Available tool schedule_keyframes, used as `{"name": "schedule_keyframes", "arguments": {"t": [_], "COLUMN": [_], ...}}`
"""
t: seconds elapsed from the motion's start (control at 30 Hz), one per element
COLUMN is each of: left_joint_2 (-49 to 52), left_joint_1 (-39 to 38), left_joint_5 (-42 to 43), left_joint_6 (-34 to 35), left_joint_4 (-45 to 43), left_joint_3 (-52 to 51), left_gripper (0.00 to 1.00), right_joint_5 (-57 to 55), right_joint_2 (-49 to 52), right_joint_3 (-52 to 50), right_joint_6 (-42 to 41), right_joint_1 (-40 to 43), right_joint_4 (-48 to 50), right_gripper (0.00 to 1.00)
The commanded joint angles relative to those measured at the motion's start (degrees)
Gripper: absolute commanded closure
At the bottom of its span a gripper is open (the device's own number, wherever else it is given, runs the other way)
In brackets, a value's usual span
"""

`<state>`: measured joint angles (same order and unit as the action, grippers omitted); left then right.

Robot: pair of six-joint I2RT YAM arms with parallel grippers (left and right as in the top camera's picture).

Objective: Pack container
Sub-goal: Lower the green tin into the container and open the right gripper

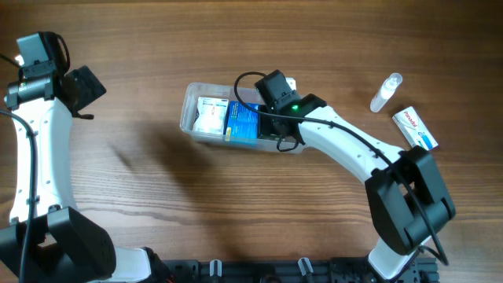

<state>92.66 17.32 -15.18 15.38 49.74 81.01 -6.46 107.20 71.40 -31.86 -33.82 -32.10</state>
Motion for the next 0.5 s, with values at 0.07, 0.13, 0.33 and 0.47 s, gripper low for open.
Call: {"name": "schedule_keyframes", "arguments": {"t": [0.07,0.13,0.33,0.47], "left_joint_2": [-0.98,-1.01,-1.01,-0.98], "left_joint_1": [0.11,0.11,0.11,0.11], "left_joint_5": [-0.74,-0.74,-0.74,-0.74], "left_joint_6": [-0.09,-0.11,-0.11,-0.09], "left_joint_4": [-0.13,-0.13,-0.13,-0.13], "left_joint_3": [0.37,0.37,0.37,0.37], "left_gripper": [0.0,0.0,0.0,0.0], "right_joint_5": [0.44,0.5,0.92,0.96], "right_joint_2": [1.53,2.47,2.91,2.91], "right_joint_3": [0.79,0.7,0.7,0.7], "right_joint_6": [0.37,0.37,0.42,0.37], "right_joint_1": [-0.39,-0.39,-0.35,-0.33], "right_joint_4": [0.42,1.01,1.33,1.36], "right_gripper": [0.5,0.5,0.5,0.43]}}
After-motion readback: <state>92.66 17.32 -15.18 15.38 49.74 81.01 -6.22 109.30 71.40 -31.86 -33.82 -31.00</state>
